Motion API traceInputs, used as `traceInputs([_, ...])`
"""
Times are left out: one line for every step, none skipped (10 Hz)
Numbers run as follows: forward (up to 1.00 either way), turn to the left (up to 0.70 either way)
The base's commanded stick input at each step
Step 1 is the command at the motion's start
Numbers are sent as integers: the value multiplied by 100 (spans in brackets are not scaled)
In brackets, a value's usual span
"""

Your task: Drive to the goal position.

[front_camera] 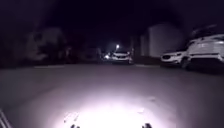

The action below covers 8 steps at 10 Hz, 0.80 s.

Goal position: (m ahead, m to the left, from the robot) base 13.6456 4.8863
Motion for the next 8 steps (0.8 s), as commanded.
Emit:
traceInputs([85, 0])
traceInputs([85, 0])
traceInputs([85, 0])
traceInputs([85, 0])
traceInputs([85, 0])
traceInputs([85, 0])
traceInputs([85, 0])
traceInputs([85, 0])
